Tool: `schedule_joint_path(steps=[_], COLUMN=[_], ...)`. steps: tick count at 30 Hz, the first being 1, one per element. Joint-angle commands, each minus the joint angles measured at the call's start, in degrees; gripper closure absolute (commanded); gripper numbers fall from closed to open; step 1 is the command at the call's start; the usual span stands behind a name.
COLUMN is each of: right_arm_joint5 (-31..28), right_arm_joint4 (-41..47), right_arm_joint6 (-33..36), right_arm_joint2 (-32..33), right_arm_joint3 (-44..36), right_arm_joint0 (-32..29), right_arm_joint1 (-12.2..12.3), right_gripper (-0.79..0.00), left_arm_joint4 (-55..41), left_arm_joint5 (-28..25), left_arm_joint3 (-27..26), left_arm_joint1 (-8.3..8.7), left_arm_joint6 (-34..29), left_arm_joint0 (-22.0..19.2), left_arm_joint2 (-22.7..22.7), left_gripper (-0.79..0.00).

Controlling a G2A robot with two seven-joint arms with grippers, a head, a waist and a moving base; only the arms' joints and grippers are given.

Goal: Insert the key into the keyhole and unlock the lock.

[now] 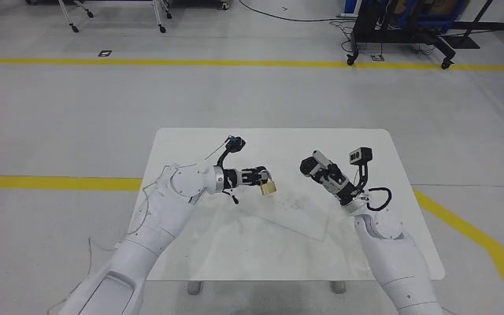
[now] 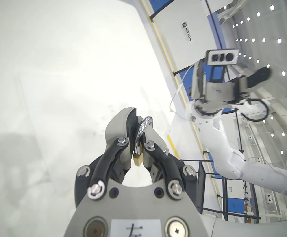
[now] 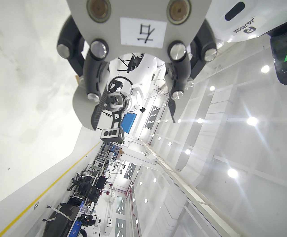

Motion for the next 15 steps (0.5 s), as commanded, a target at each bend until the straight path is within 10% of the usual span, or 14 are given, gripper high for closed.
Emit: schedule_joint_path(steps=[1, 7, 15], right_arm_joint5=[-0.04, -0.04, -0.04], right_arm_joint4=[0.02, 0.02, 0.02], right_arm_joint6=[0.05, 0.05, 0.05], right_arm_joint2=[-0.05, -0.05, -0.05], right_arm_joint3=[0.21, 0.21, 0.21], right_arm_joint0=[0.09, 0.09, 0.09], right_arm_joint1=[-0.01, -0.01, -0.01], right_gripper=[-0.785, -0.785, -0.785], left_arm_joint4=[0.81, 8.34, 10.86], left_arm_joint5=[1.5, 4.93, 5.65], left_arm_joint3=[0.83, 2.84, 3.76], left_arm_joint1=[-0.17, -0.7, -1.22], left_arm_joint6=[-1.7, -1.88, -0.23], left_arm_joint0=[-0.62, -2.6, -3.27], left_arm_joint2=[1.01, 4.57, 6.11], left_gripper=[0.0, 0.0, -0.767])
